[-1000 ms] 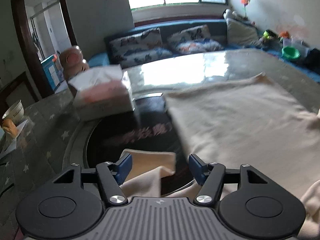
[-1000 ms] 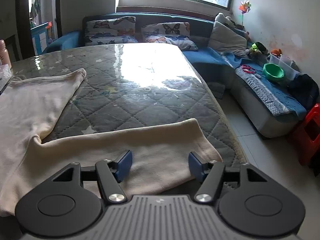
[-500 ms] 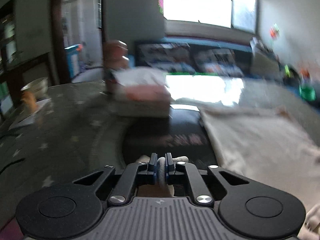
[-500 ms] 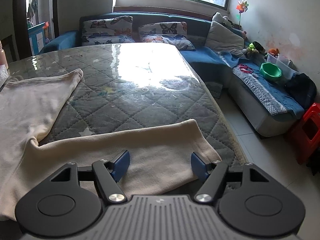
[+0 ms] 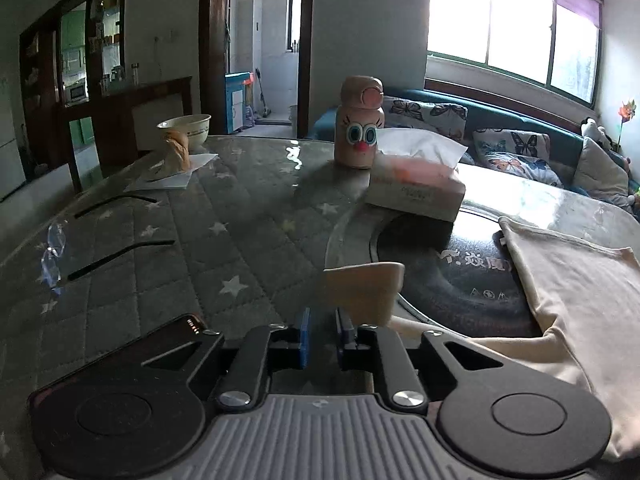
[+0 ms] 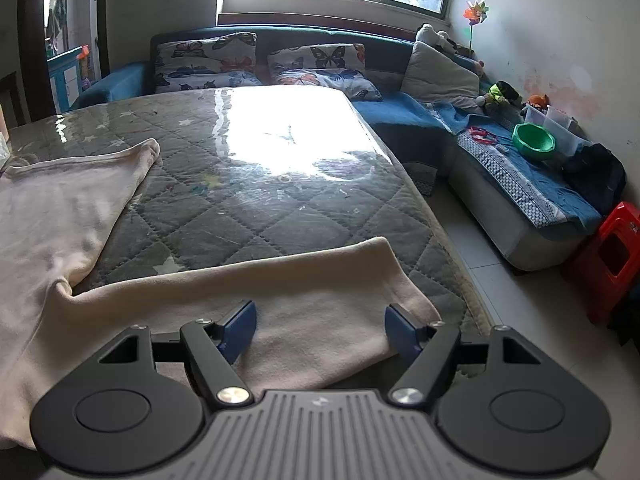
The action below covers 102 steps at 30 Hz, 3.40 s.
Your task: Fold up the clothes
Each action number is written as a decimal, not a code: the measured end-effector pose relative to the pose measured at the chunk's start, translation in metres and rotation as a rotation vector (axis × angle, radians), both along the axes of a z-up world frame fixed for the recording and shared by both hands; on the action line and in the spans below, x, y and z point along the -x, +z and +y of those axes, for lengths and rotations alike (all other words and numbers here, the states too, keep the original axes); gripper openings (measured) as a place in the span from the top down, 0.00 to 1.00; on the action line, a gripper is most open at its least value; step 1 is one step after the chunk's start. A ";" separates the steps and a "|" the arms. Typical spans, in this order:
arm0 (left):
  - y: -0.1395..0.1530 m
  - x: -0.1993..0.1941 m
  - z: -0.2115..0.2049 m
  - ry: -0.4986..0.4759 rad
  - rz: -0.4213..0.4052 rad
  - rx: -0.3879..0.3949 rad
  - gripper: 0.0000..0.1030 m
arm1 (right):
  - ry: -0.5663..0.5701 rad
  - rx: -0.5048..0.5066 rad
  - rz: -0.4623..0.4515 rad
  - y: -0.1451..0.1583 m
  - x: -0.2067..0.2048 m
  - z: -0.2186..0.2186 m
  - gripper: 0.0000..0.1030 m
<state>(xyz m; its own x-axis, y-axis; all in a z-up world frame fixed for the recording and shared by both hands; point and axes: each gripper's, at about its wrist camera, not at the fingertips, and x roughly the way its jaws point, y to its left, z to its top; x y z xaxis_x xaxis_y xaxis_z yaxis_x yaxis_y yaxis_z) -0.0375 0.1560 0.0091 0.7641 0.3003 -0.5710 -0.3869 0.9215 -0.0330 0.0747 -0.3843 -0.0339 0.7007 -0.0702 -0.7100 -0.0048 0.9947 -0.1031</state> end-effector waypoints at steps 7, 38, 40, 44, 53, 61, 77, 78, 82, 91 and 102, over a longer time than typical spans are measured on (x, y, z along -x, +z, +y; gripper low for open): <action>0.012 0.006 -0.016 -0.007 -0.070 -0.007 0.51 | -0.003 0.004 0.002 0.000 -0.001 0.000 0.28; -0.017 -0.064 0.010 -0.031 0.100 -0.191 0.79 | -0.029 -0.026 -0.015 -0.002 0.007 -0.003 0.19; -0.007 -0.059 0.001 -0.056 0.066 -0.160 0.77 | 0.000 -0.016 -0.027 0.002 0.011 0.005 0.19; -0.001 -0.048 -0.041 -0.232 0.037 -0.100 0.68 | 0.076 0.014 -0.062 0.012 0.022 0.028 0.19; -0.029 -0.036 -0.109 -0.505 0.111 -0.117 0.67 | 0.469 -0.011 -0.069 0.029 0.062 0.117 0.22; -0.033 -0.020 -0.102 -0.486 0.118 -0.148 0.59 | 0.693 0.049 -0.054 0.015 0.089 0.180 0.23; 0.004 -0.034 -0.168 -0.648 0.048 -0.086 0.31 | 0.483 -0.124 -0.106 0.031 0.069 0.121 0.43; 0.003 -0.035 -0.178 -0.677 0.051 -0.081 0.31 | 0.468 -0.148 -0.096 0.030 0.061 0.117 0.48; -0.006 -0.043 -0.214 -0.756 0.076 -0.079 0.31 | 0.408 -0.172 -0.070 0.017 0.034 0.108 0.52; -0.025 -0.046 -0.246 -0.819 0.132 -0.081 0.31 | 0.323 -0.202 -0.058 0.006 0.028 0.077 0.57; -0.015 -0.050 -0.250 -0.800 0.105 -0.079 0.13 | 0.035 -0.126 -0.063 0.002 0.023 0.004 0.55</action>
